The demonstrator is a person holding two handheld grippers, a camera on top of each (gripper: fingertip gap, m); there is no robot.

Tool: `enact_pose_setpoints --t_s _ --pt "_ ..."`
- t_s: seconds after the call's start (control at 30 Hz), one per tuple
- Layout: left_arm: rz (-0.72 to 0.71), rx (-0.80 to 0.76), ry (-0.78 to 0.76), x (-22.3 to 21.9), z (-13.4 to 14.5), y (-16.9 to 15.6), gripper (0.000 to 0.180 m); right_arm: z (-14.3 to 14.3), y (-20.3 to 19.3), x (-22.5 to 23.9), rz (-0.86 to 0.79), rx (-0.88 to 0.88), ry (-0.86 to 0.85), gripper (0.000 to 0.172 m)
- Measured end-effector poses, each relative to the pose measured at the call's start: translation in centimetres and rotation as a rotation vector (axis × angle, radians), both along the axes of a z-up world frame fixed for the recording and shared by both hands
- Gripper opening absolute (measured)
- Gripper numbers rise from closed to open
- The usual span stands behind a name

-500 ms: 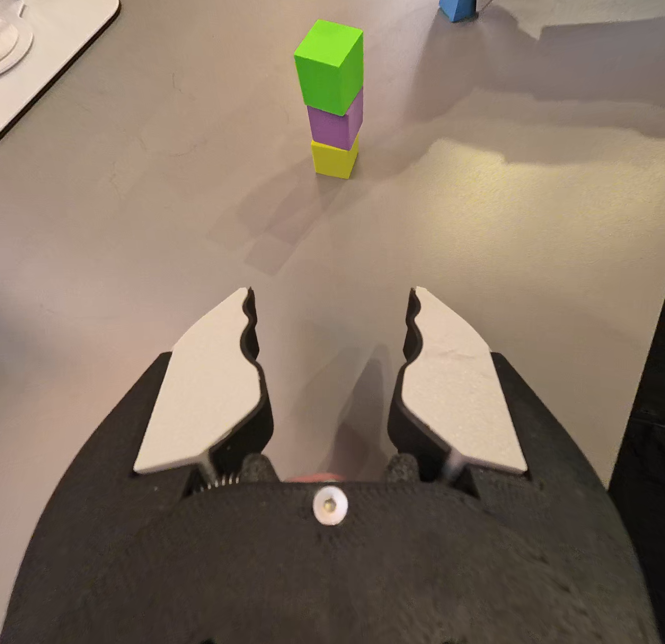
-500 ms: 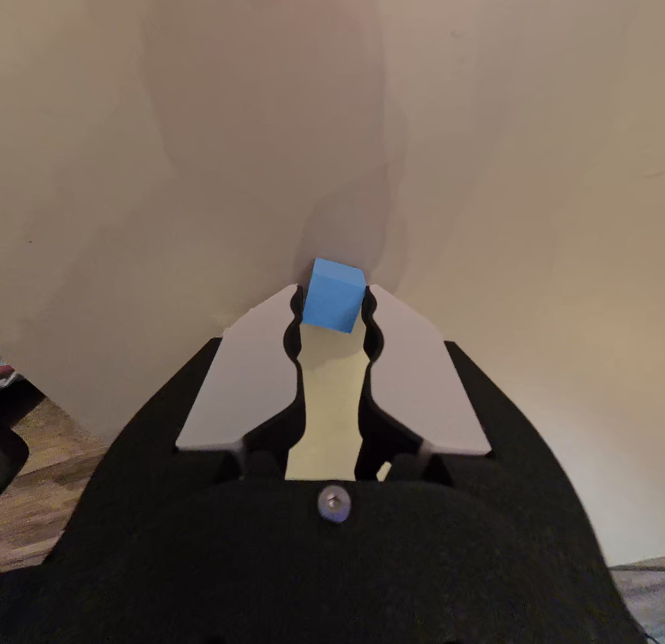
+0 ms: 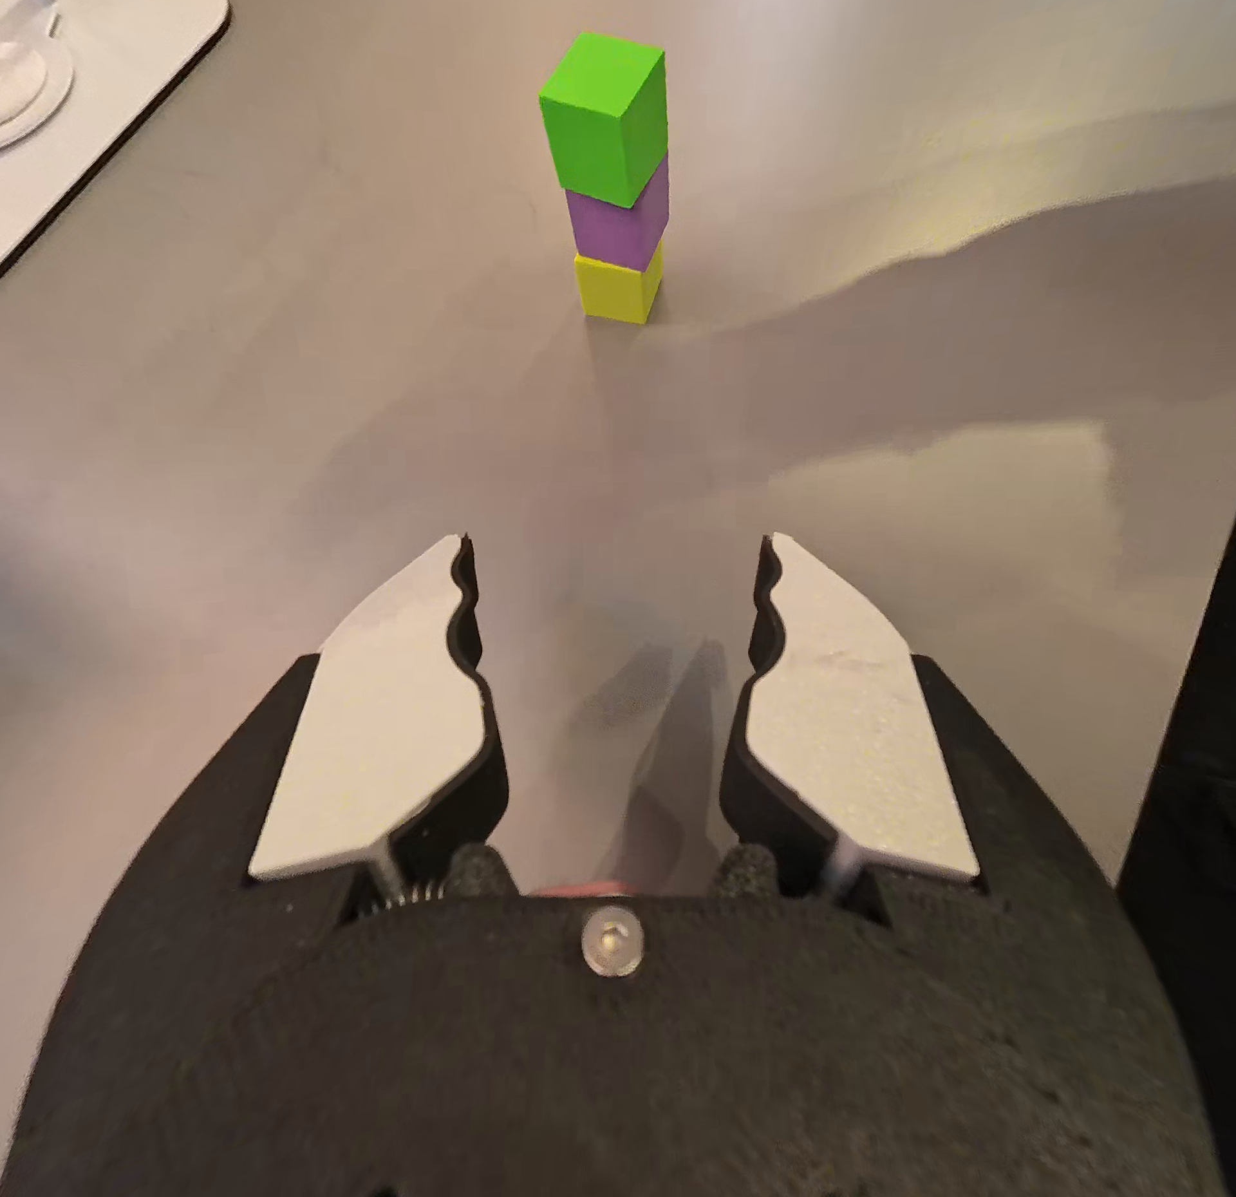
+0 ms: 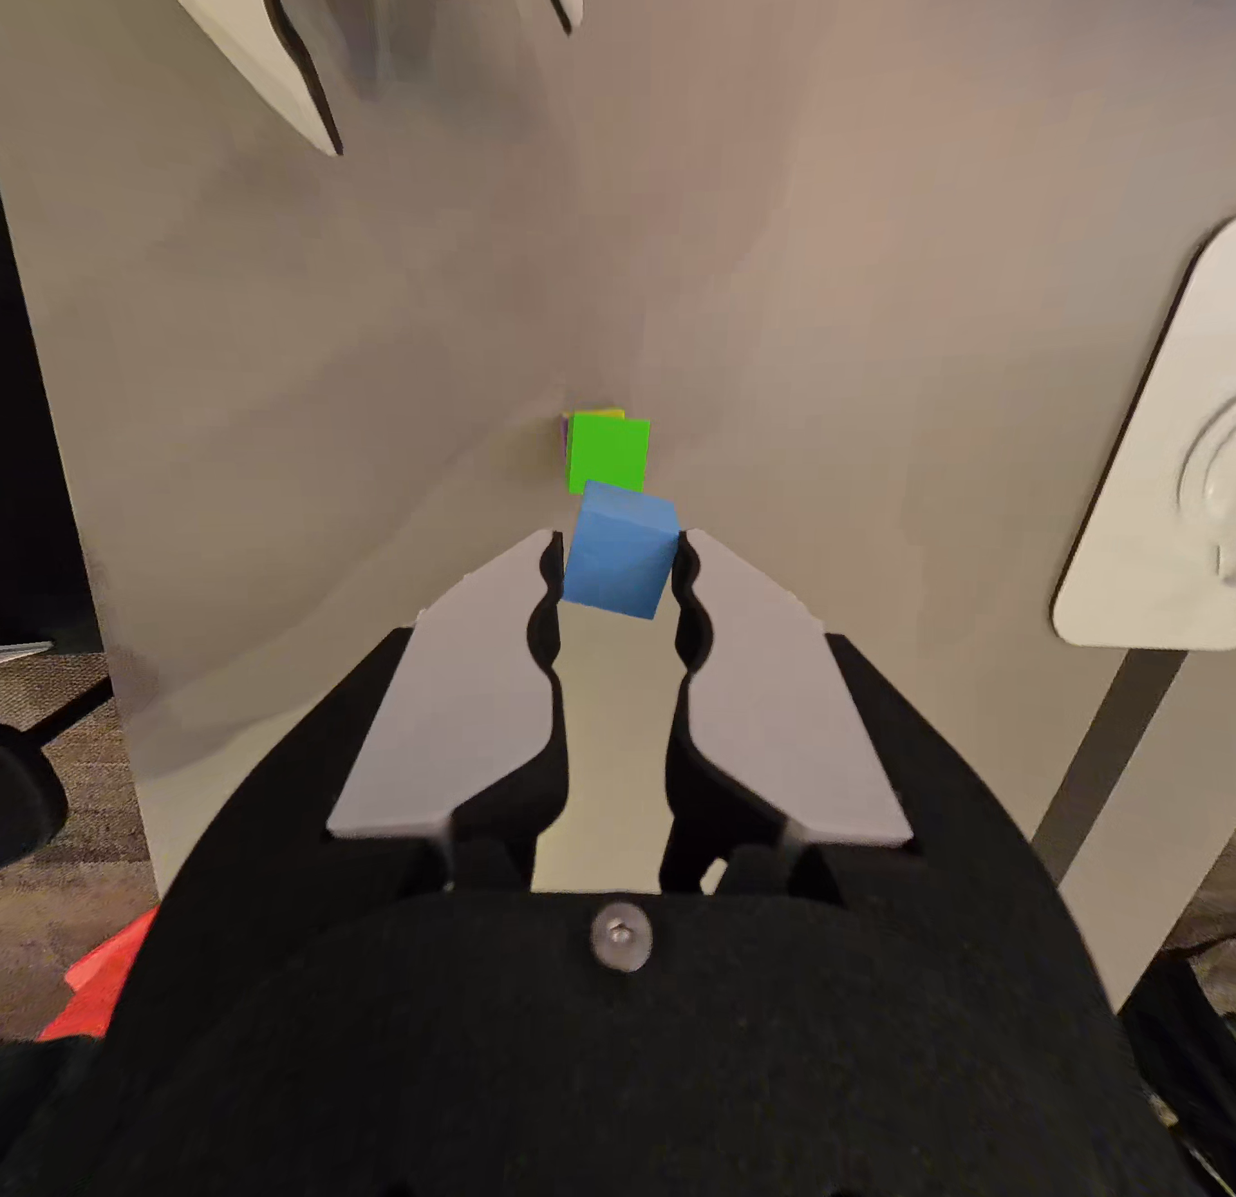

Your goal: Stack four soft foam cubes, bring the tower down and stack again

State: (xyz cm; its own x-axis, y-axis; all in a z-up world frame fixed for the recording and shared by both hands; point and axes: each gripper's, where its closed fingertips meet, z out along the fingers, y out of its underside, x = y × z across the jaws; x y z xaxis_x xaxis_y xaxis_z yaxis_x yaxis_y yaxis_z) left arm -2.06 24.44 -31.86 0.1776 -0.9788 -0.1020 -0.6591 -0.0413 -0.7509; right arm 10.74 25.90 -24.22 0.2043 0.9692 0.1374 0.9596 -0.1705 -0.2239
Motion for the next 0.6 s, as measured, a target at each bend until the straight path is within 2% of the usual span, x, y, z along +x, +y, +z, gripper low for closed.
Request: enact_pose_setpoints --t_s 0.33,0.6 --pt "0.005 -0.015 -0.014 -0.6 -0.4 0.2 0.079 -1.7 0.2 -1.4 0.058 -0.066 -0.108 0.031" --pt "0.0 -0.021 -0.006 -0.5 -0.8 0.1 0.079 -2.5 0.2 -1.7 0.065 -0.092 -0.1 0.031"
